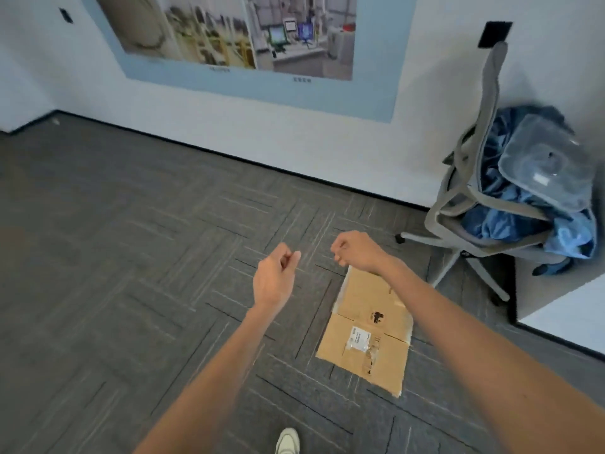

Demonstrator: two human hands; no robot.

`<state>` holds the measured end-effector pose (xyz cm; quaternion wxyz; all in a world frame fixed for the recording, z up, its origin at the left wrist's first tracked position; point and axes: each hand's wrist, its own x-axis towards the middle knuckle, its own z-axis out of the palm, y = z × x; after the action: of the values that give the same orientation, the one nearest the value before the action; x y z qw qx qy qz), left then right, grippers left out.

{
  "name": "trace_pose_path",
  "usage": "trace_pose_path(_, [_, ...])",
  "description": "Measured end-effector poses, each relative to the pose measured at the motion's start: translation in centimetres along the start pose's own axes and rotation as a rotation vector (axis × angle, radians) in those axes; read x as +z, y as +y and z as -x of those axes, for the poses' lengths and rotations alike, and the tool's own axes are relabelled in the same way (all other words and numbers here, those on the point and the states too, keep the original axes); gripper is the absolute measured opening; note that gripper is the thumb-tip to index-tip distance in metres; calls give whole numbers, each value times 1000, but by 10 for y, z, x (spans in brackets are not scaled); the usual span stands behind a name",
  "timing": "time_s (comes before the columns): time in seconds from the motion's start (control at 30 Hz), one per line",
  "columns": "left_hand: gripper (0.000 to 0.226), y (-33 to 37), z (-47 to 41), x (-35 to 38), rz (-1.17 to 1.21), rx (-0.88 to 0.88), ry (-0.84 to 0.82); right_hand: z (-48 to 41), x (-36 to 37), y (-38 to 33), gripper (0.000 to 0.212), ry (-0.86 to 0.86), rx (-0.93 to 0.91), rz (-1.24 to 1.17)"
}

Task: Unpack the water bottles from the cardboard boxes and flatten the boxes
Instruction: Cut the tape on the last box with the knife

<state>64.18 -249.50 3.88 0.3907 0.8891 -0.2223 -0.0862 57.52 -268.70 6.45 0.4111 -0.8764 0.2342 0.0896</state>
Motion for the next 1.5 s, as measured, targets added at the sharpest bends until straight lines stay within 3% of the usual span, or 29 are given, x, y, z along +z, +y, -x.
trace_pose_path(0.17, [40,-34,80,-67,28,-139,216,20,49,-67,14,-220,-179,85])
trace_pose_path(0.4, [46,-110,258,-193,-63,-481,635,89,210,-208,15,-569,-559,280])
trace_pose_path(0.7, [65,-202,523,-296,-10,-898,1059,289,440,-353,17,-958,-1012,509])
trace_pose_path(0.87, [58,-261,694,-330,43,-1088,1183,427,587,-406,15,-1148,-1123,637])
trace_pose_path(1.0, [42,-289,828,-363,174,-1141,1270,547,687,-439,15,-1296,-1203,689])
trace_pose_path(1.2, [17,-303,976,-408,139,-1242,1308,692,791,-479,13,-1423,-1338,771])
trace_pose_path(1.5, [9,-380,1133,-501,187,-1229,1531,836,953,-543,17,-1507,-1481,837])
